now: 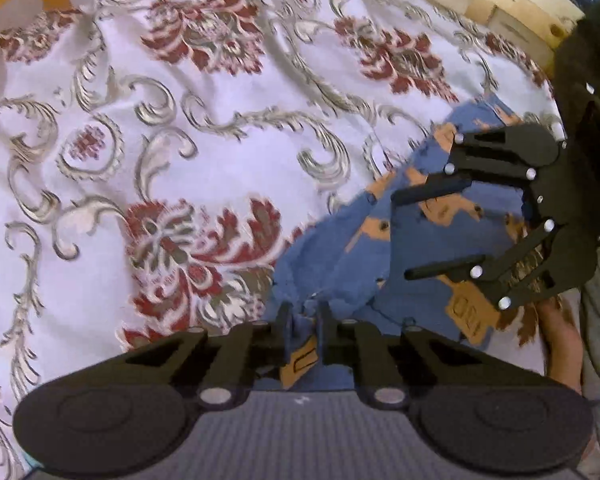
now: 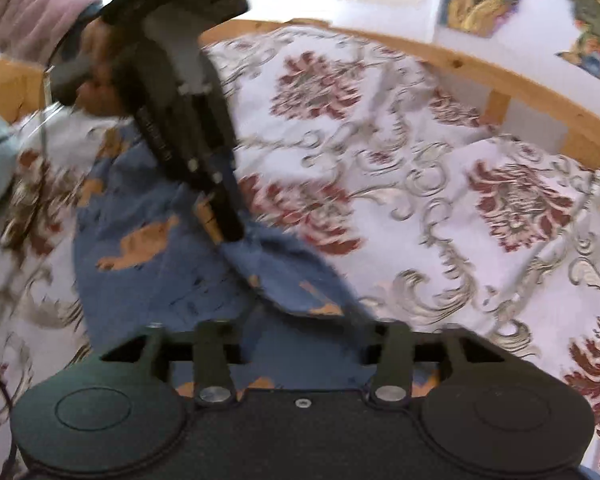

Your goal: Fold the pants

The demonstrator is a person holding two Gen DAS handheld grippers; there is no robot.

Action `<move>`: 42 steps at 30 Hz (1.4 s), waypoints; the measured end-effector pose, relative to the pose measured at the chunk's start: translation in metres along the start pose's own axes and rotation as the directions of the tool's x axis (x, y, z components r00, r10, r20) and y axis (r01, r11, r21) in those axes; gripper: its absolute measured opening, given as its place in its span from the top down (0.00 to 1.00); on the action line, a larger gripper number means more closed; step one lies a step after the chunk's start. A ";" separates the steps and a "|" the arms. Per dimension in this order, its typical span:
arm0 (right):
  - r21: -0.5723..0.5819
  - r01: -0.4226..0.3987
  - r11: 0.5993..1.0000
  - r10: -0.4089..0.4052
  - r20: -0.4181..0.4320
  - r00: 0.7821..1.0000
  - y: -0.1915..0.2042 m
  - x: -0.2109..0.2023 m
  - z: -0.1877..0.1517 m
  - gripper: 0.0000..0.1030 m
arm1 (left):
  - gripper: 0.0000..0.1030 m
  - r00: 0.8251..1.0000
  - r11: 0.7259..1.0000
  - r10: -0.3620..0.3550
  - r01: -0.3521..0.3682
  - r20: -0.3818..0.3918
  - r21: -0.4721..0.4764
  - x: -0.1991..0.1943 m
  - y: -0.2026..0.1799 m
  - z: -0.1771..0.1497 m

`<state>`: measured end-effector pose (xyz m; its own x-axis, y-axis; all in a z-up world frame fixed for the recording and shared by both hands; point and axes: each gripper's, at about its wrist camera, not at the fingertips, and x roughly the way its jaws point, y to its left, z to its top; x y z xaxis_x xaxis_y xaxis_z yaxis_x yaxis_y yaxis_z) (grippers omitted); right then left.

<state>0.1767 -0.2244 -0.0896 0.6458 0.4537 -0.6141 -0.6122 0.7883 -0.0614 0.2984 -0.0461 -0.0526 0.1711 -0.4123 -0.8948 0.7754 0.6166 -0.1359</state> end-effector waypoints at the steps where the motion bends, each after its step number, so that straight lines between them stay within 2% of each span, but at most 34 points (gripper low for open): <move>1: 0.000 0.014 1.000 -0.014 -0.005 1.000 -0.001 0.002 0.000 0.49 | 0.89 1.000 1.000 0.009 -0.009 0.019 -0.004 -0.003 0.002 0.002; 5: 0.070 0.100 0.992 -0.099 -0.031 0.995 -0.010 0.015 -0.004 0.50 | 0.89 0.997 0.997 0.030 -0.025 0.073 -0.077 -0.008 0.023 0.013; 7: 0.145 0.163 0.976 -0.159 -0.041 0.986 -0.017 0.020 -0.005 0.50 | 0.89 0.994 0.987 0.039 -0.023 0.098 -0.160 -0.003 0.041 0.015; 9: 0.228 0.234 0.945 -0.227 -0.057 0.972 -0.026 0.025 -0.007 0.42 | 0.89 0.991 0.968 0.063 -0.032 0.120 -0.250 0.007 0.059 0.014; 11: 0.278 0.270 0.922 -0.257 -0.083 0.963 -0.033 0.027 -0.011 0.37 | 0.89 0.989 0.942 0.072 -0.024 0.133 -0.335 0.019 0.074 0.009; 14: 0.280 0.345 0.896 -0.326 -0.115 0.939 -0.039 0.026 -0.014 0.23 | 0.88 0.986 0.924 0.091 -0.032 0.140 -0.381 0.034 0.081 0.001; 17: 0.284 0.373 0.883 -0.363 -0.089 0.927 -0.040 0.017 -0.013 0.22 | 0.74 0.973 0.900 0.101 0.000 0.208 -0.436 0.020 0.082 -0.008; 18: 0.282 0.363 0.888 -0.358 -0.070 0.931 -0.039 0.013 -0.011 0.21 | 0.63 0.966 0.899 0.116 -0.002 0.233 -0.439 0.011 0.081 -0.013; 19: 0.275 0.351 0.895 -0.351 -0.052 0.935 -0.036 0.009 -0.010 0.20 | 0.42 0.958 0.903 0.125 -0.003 0.258 -0.429 0.001 0.079 -0.018; 21: 0.260 0.322 0.910 -0.325 -0.030 0.945 -0.028 0.003 -0.007 0.15 | 0.23 0.939 0.915 0.167 -0.034 0.302 -0.402 -0.023 0.075 -0.035; 22: 0.258 0.301 0.918 -0.305 -0.027 0.952 -0.022 0.001 -0.006 0.15 | 0.22 0.931 0.921 0.189 -0.058 0.312 -0.386 -0.034 0.074 -0.045; 24: 0.264 0.268 0.927 -0.267 -0.038 0.963 -0.011 -0.002 -0.006 0.14 | 0.21 0.930 0.924 0.226 -0.110 0.291 -0.365 -0.051 0.073 -0.064; 26: 0.259 0.254 0.932 -0.246 -0.063 0.967 0.005 -0.007 -0.005 0.14 | 0.21 0.934 0.909 0.259 -0.149 0.248 -0.388 -0.065 0.074 -0.088; 29: 0.253 0.294 0.922 -0.285 -0.073 0.956 0.028 -0.021 0.002 0.09 | 0.20 0.935 0.907 0.235 -0.112 0.267 -0.406 -0.088 0.065 -0.117; 32: 0.311 0.317 0.896 -0.307 -0.080 0.948 0.045 -0.030 0.006 0.05 | 0.17 0.938 0.940 0.171 -0.064 0.301 -0.335 -0.095 0.041 -0.135; 33: 0.335 0.319 0.886 -0.303 -0.101 0.948 0.049 -0.030 0.005 0.05 | 0.17 0.949 0.950 0.152 -0.062 0.277 -0.307 -0.090 0.033 -0.137; 35: 0.360 0.332 0.872 -0.291 -0.166 0.942 0.057 -0.025 -0.001 0.05 | 0.18 0.974 0.962 0.154 -0.109 0.166 -0.252 -0.076 0.021 -0.139; 36: 0.356 0.341 0.870 -0.284 -0.203 0.937 0.059 -0.022 -0.005 0.05 | 0.19 0.979 0.958 0.185 -0.162 0.082 -0.236 -0.065 0.019 -0.140; 37: 0.341 0.353 0.871 -0.280 -0.245 0.928 0.062 -0.017 -0.011 0.05 | 0.24 0.977 0.947 0.214 -0.207 0.002 -0.243 -0.055 0.021 -0.139; 38: 0.317 0.370 0.873 -0.287 -0.280 0.916 0.063 -0.014 -0.017 0.05 | 0.26 0.974 0.936 0.224 -0.225 -0.034 -0.271 -0.051 0.027 -0.139; 40: 0.313 0.371 0.874 -0.284 -0.290 0.914 0.059 -0.016 -0.022 0.04 | 0.31 0.981 0.914 0.195 -0.190 -0.021 -0.358 -0.057 0.042 -0.141; 42: 0.357 0.388 0.850 -0.279 -0.319 0.906 0.051 -0.023 -0.030 0.01 | 0.39 0.983 0.898 0.180 -0.180 -0.040 -0.402 -0.064 0.052 -0.143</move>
<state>0.1164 -0.2073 -0.1023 0.6103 0.0585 -0.7900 -0.1070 0.9942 -0.0090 0.2406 0.1083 -0.0636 0.2834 -0.2678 -0.9209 0.4210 0.8975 -0.1315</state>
